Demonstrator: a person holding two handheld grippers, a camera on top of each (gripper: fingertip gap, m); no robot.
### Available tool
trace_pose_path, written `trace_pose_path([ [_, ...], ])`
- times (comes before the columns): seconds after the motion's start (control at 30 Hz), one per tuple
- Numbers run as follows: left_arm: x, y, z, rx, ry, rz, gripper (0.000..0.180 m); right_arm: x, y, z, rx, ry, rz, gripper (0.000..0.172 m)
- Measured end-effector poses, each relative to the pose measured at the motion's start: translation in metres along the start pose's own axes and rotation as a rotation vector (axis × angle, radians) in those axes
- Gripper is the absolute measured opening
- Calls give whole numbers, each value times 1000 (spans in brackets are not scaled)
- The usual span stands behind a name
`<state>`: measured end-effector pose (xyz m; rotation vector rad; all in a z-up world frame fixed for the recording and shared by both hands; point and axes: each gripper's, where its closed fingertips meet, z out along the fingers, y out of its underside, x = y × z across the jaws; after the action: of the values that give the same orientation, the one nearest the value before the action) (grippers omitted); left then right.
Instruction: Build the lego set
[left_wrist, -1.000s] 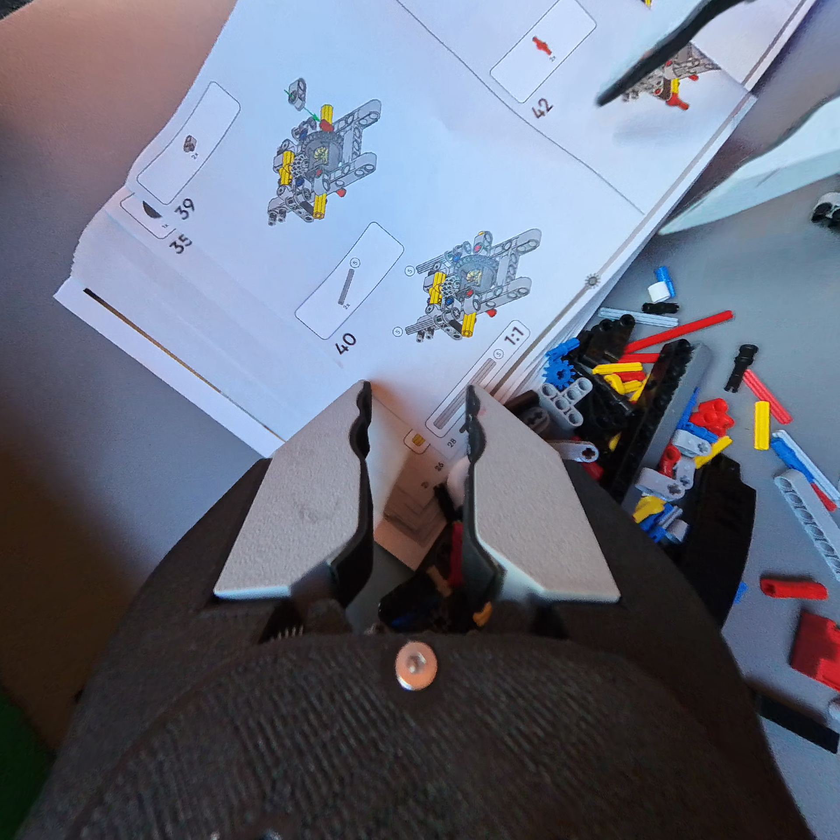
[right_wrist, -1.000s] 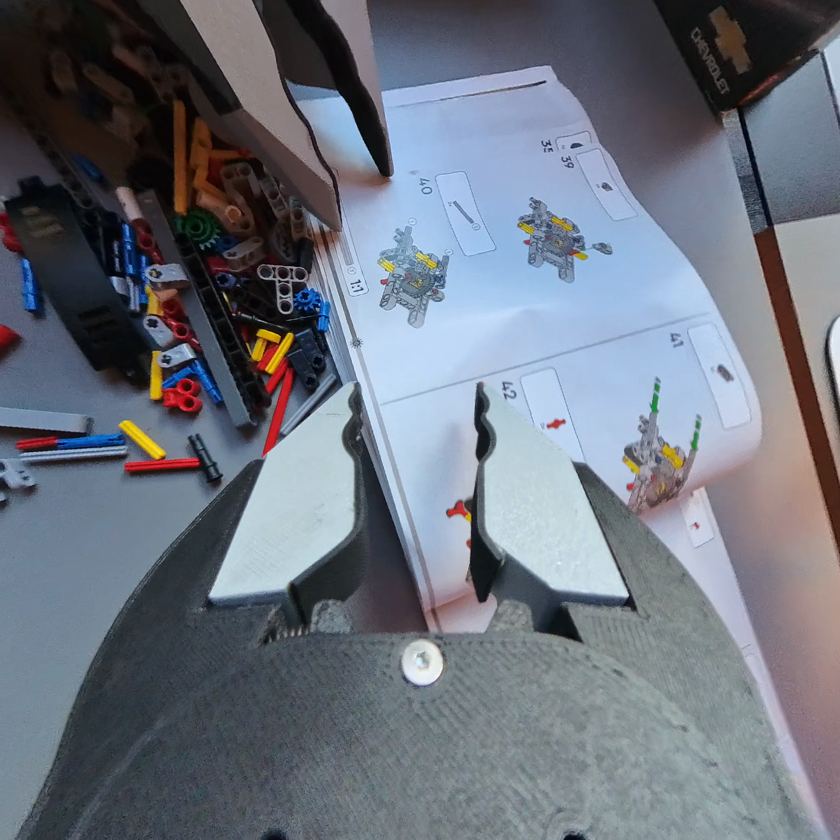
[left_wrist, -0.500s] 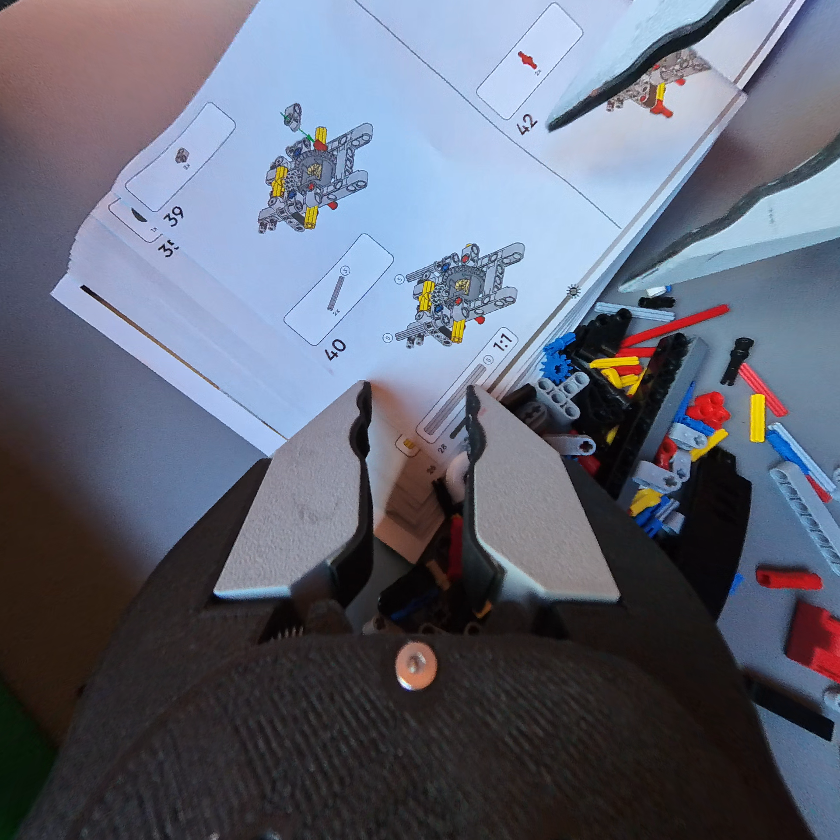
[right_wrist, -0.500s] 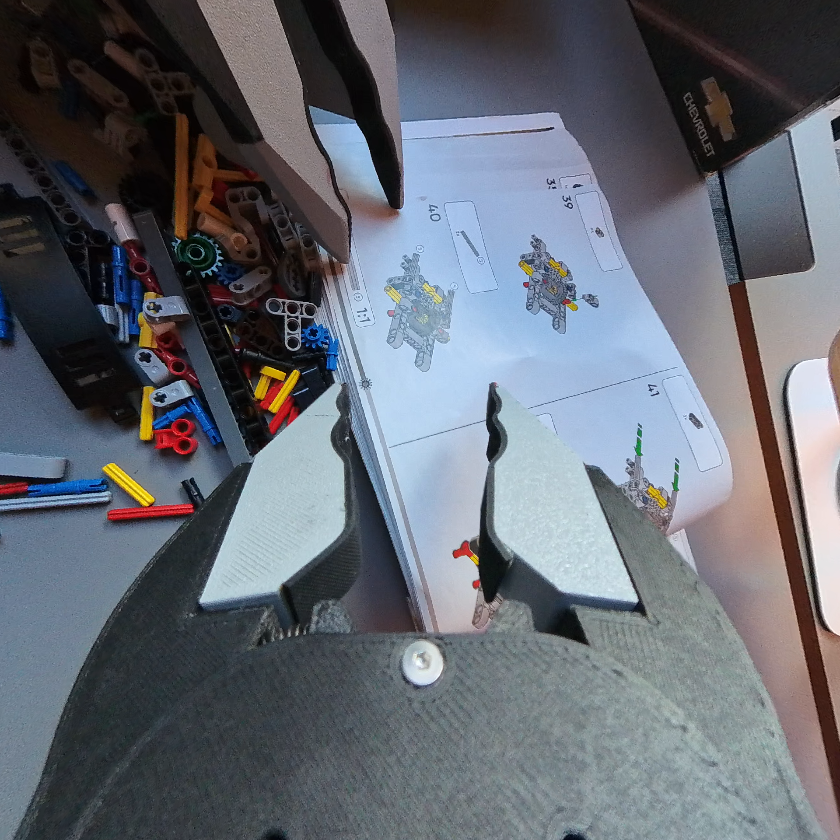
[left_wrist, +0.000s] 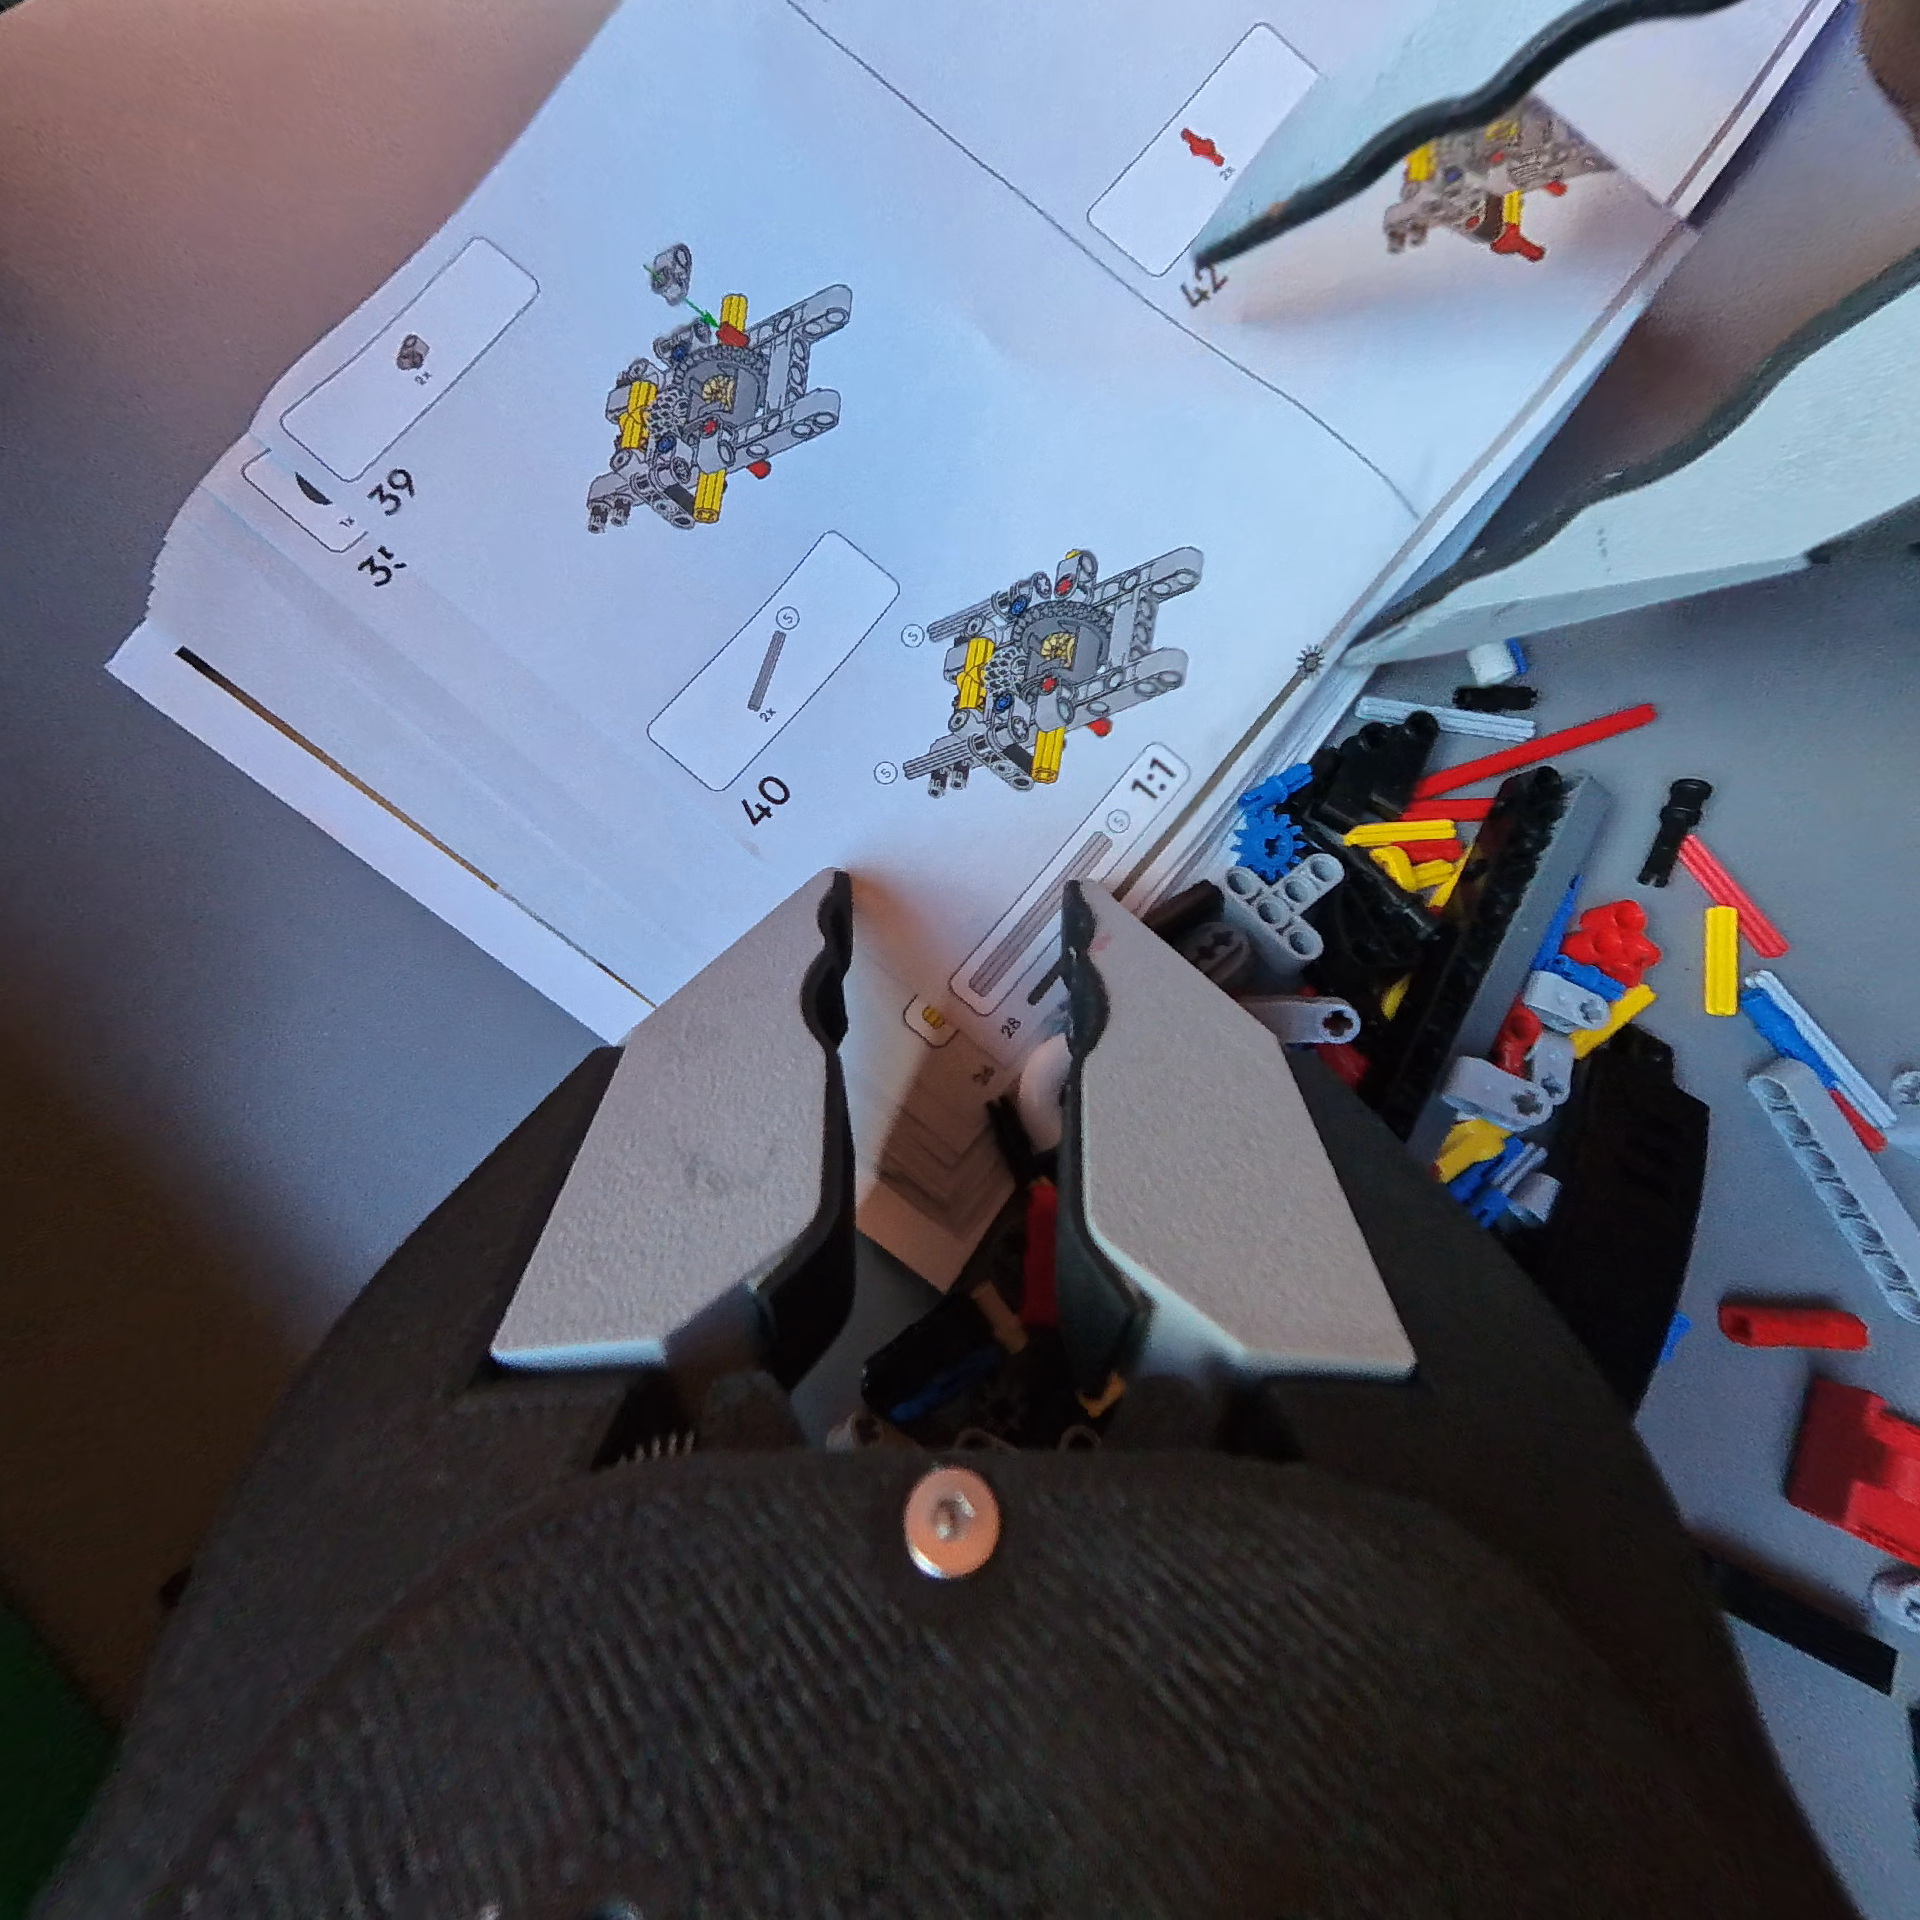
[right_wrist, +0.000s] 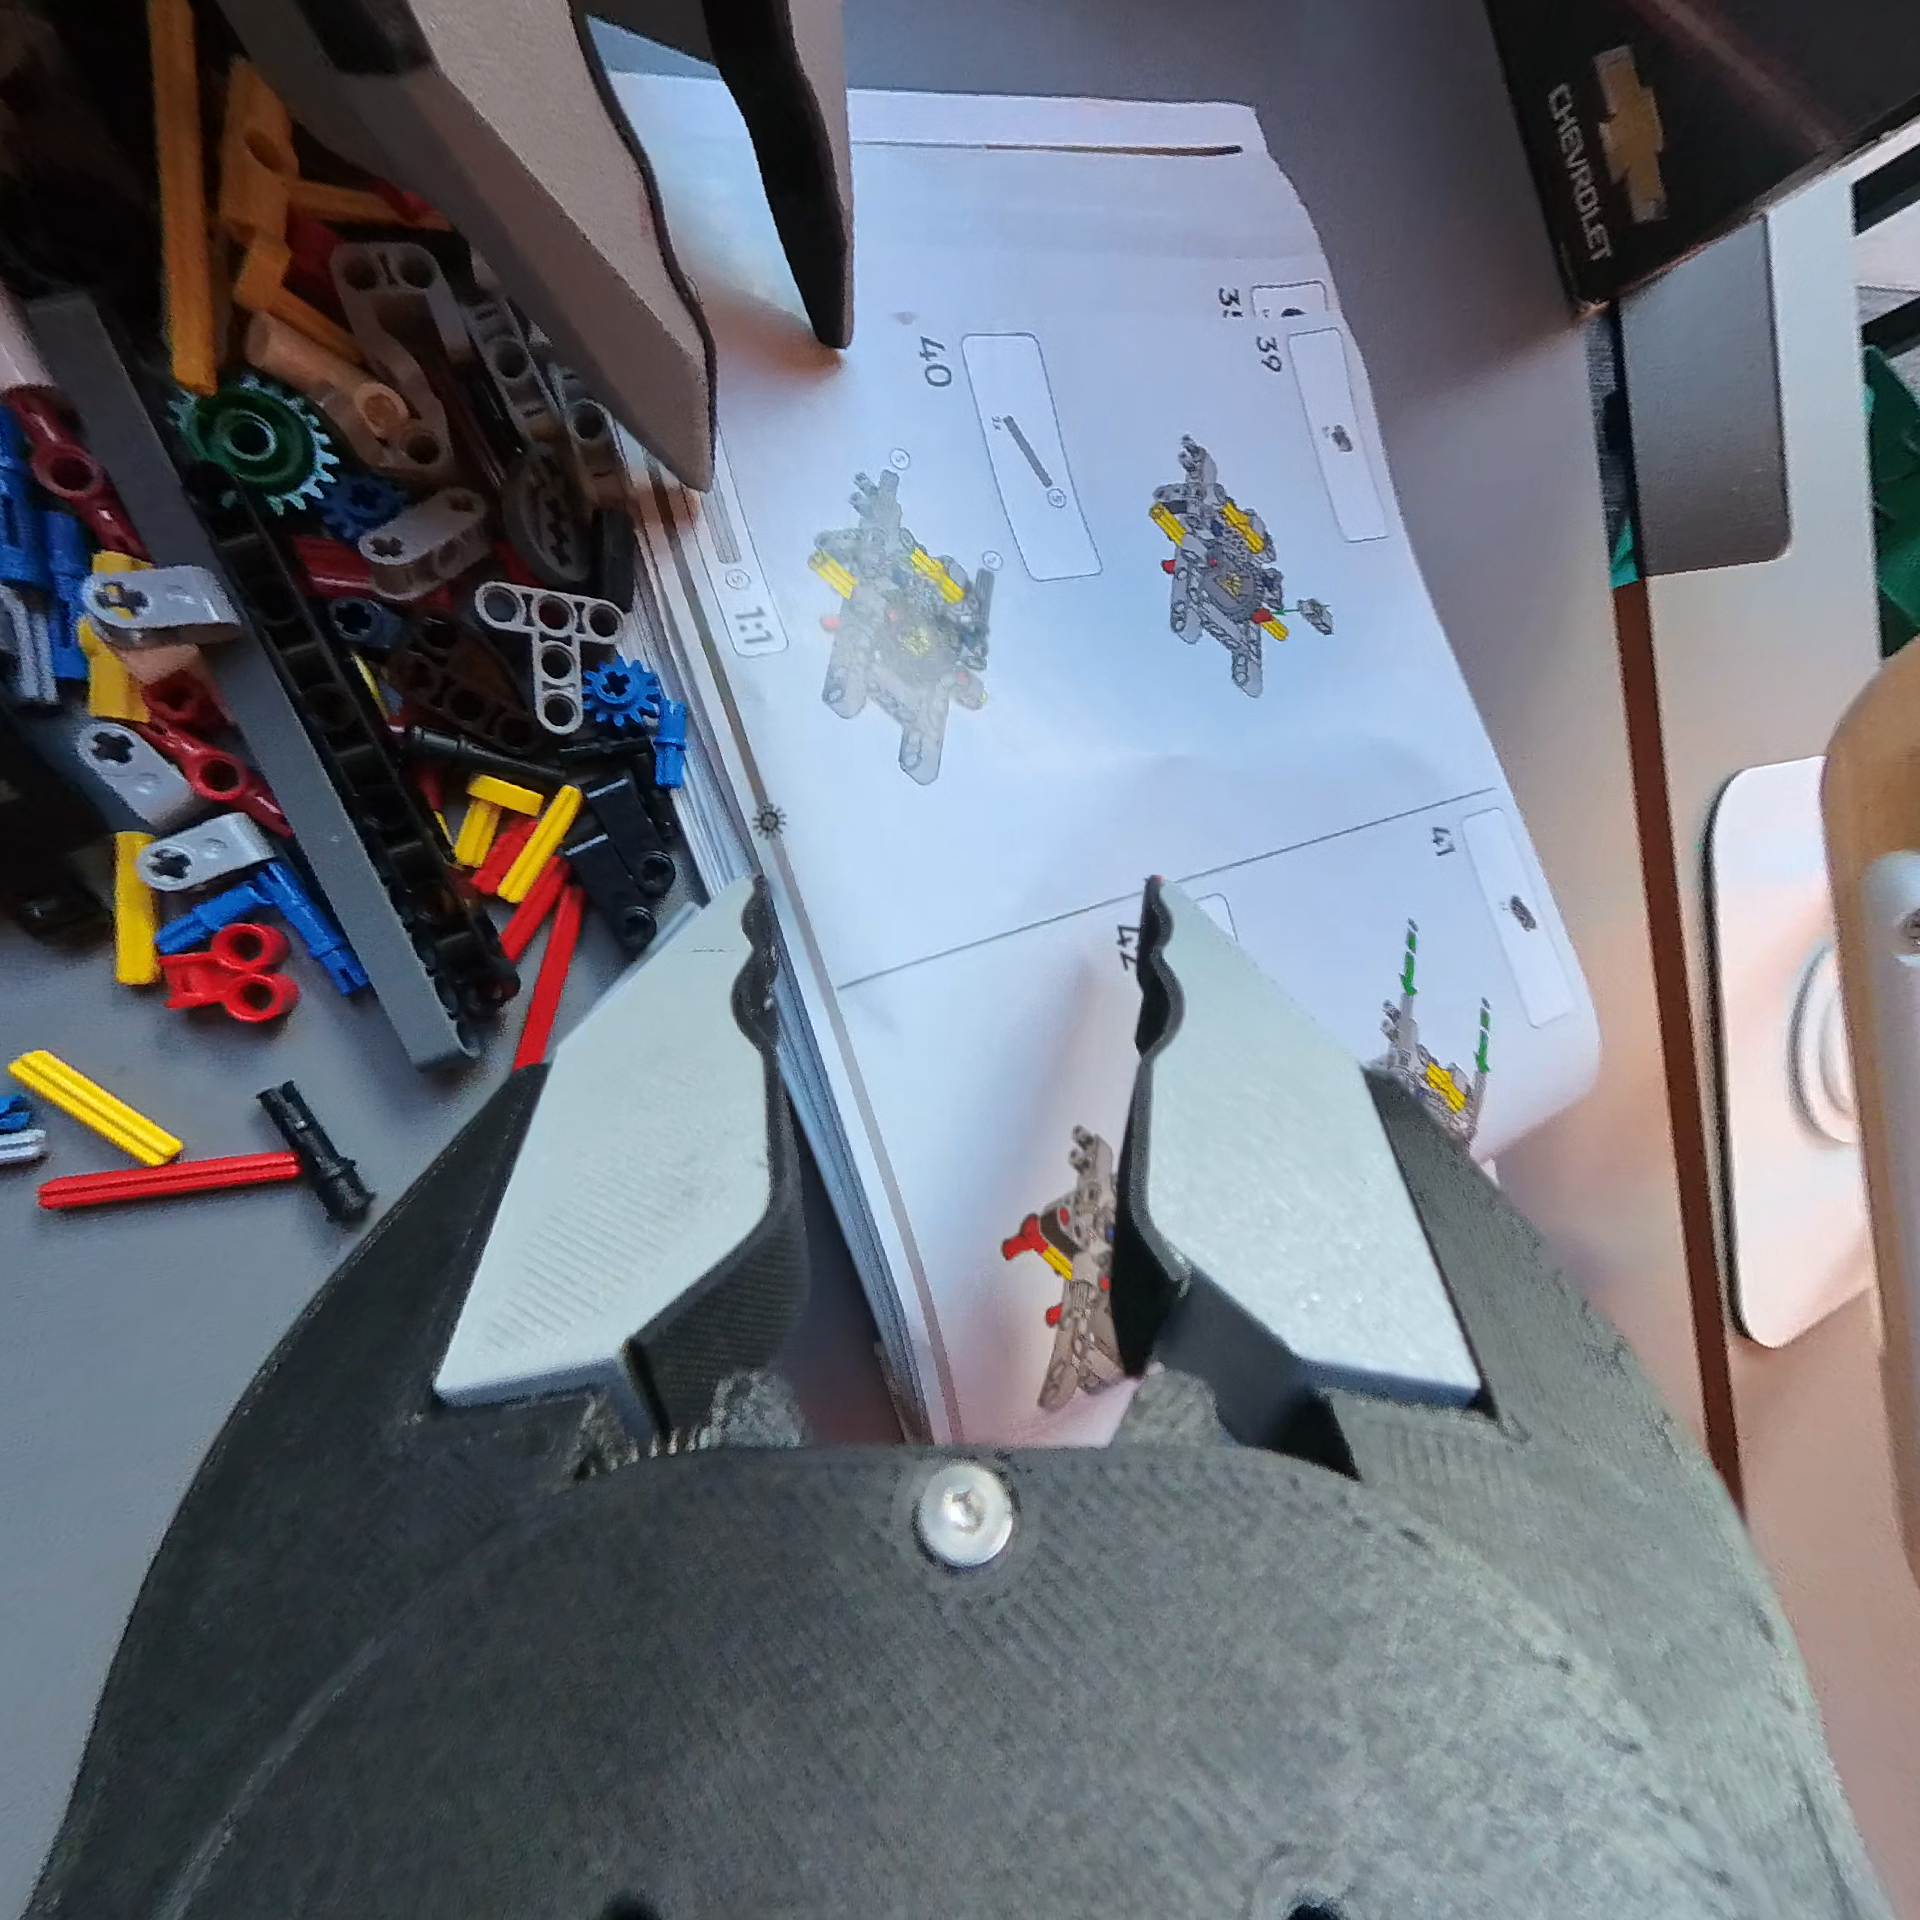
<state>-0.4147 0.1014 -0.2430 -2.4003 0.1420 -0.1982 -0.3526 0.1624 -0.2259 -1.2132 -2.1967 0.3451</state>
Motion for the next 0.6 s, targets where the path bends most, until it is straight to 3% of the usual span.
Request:
trace_pose_path([
  [0.6,-10,3,-4,-8,-28,-12,44,29,11,-30,26,54,82,64],
])
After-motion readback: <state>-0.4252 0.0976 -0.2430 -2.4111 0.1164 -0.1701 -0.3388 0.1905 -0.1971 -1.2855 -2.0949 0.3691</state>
